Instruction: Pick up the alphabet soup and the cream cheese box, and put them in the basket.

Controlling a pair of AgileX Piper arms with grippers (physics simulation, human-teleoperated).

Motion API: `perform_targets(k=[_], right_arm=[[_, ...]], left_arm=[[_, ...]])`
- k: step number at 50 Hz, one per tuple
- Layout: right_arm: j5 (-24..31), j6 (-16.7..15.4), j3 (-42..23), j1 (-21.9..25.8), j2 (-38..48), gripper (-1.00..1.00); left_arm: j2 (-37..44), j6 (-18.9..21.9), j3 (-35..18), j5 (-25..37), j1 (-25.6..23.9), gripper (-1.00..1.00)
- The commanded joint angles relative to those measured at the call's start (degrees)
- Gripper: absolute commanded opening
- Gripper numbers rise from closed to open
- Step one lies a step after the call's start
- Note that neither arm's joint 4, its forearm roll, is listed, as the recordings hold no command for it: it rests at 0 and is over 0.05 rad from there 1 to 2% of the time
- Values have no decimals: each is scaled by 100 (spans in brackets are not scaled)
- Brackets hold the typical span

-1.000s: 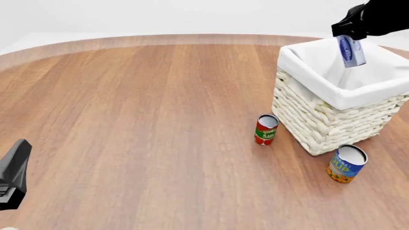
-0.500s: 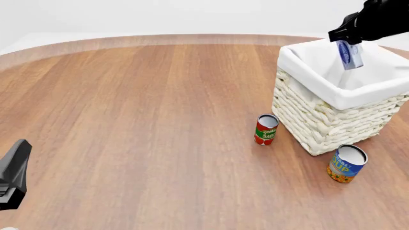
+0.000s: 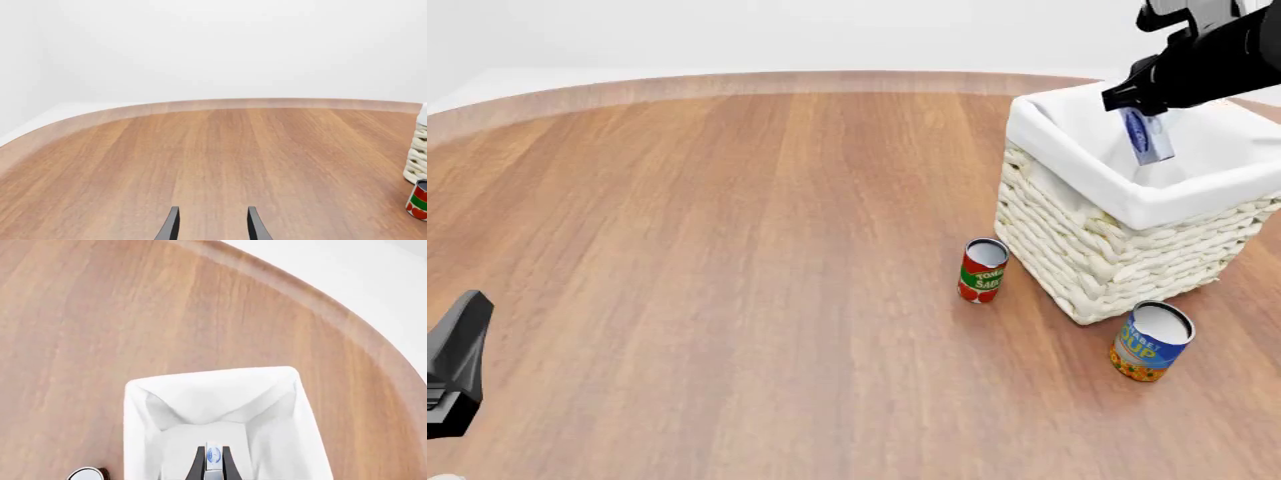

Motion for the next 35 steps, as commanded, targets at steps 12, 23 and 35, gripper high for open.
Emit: perform_targets(k=[12, 23, 35], right_arm=[[-5, -33, -9, -78, 64, 100], [264, 12, 0, 65, -281, 100], [657, 210, 227, 306, -1031, 100]], left_arm=[[0, 0, 0, 0, 0, 100], [0, 0, 0, 0, 0, 100], [0, 0, 0, 0, 0, 100]])
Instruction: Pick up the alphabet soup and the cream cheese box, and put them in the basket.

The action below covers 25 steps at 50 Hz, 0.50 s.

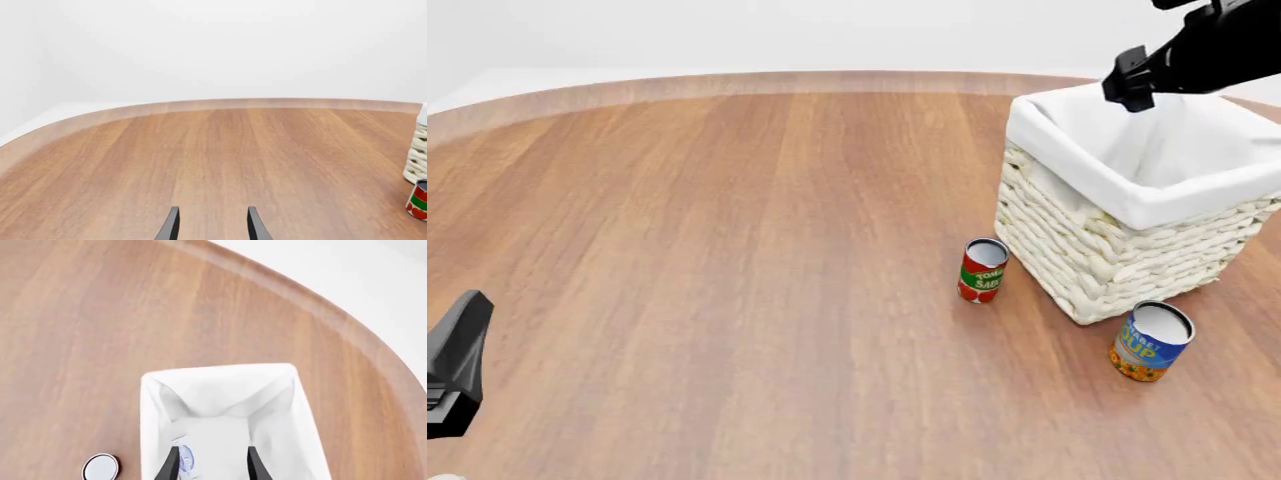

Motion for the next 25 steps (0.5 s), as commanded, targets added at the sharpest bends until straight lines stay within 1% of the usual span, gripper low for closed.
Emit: perform_targets(k=[1, 10, 20, 25], right_arm=[[285, 155, 224, 198, -593, 100], [508, 240, 222, 207, -911, 100], [577, 313, 507, 243, -1297, 100], [720, 318, 603, 298, -1594, 100]], left_arm=[[0, 0, 0, 0, 0, 100], [0, 0, 0, 0, 0, 100], [0, 0, 0, 0, 0, 100], [0, 0, 0, 0, 0, 100]])
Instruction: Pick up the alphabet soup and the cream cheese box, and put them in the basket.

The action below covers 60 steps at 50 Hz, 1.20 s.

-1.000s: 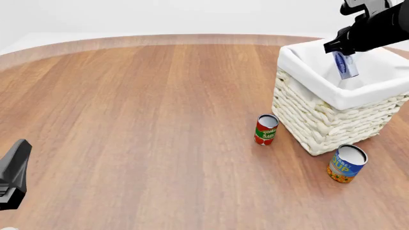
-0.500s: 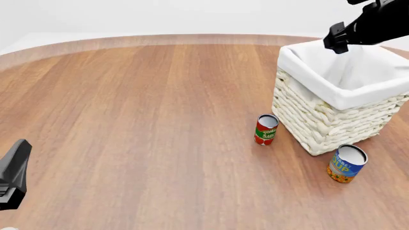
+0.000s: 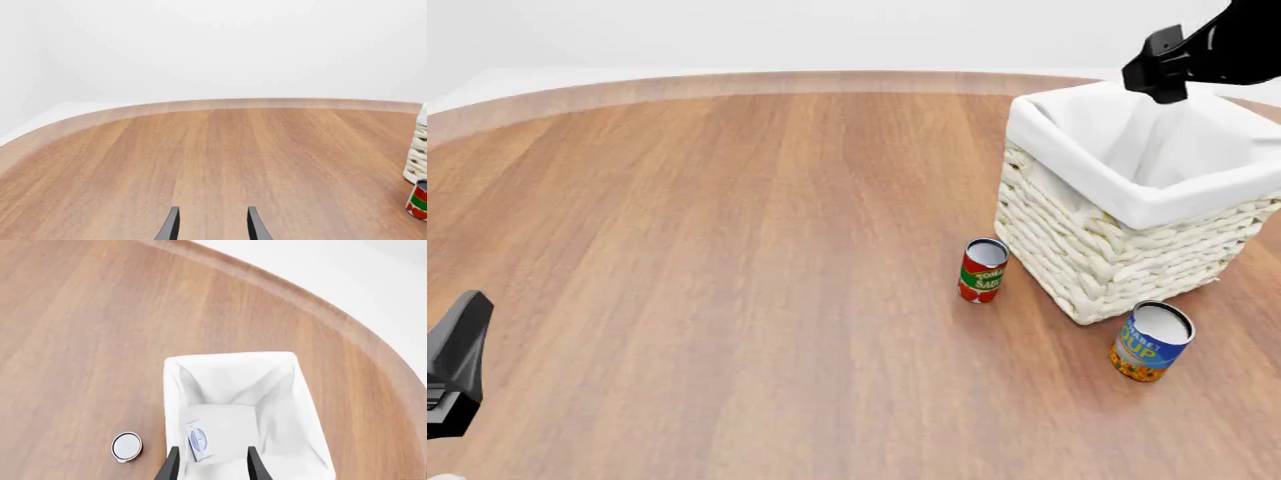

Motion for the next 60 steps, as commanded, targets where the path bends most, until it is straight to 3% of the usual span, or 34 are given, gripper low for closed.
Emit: perform_targets(k=[1, 27, 37, 60], right_arm=[[205, 57, 217, 78, -501, 100], [897, 141, 152, 232, -1498, 100], [1145, 355, 136, 334, -1706, 100], [1035, 342, 222, 298, -1671, 100]], left_arm=[[0, 0, 0, 0, 0, 100], [0, 0, 0, 0, 0, 100], [0, 0, 0, 0, 0, 100], [0, 0, 0, 0, 0, 100]])
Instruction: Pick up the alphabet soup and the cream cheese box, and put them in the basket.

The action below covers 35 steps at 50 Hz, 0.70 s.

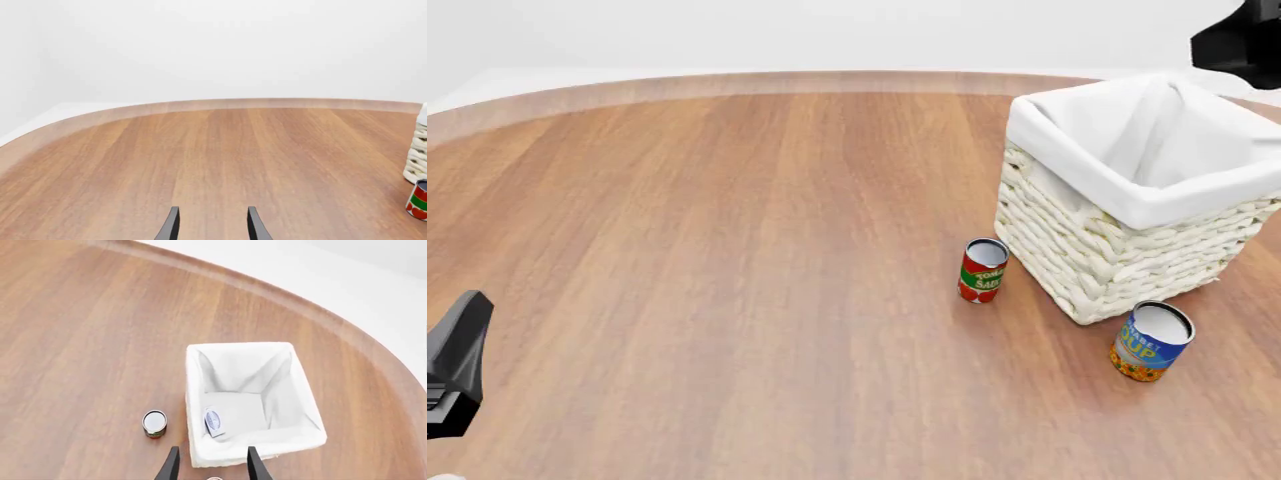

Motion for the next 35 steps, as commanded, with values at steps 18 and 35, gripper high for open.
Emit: perform_targets(k=[18, 35], right_arm=[[-614, 245, 860, -141, -256, 100], [-827, 509, 1730, -121, -712, 100]], left_arm=[[0, 0, 0, 0, 0, 100], [0, 0, 0, 0, 0, 100]])
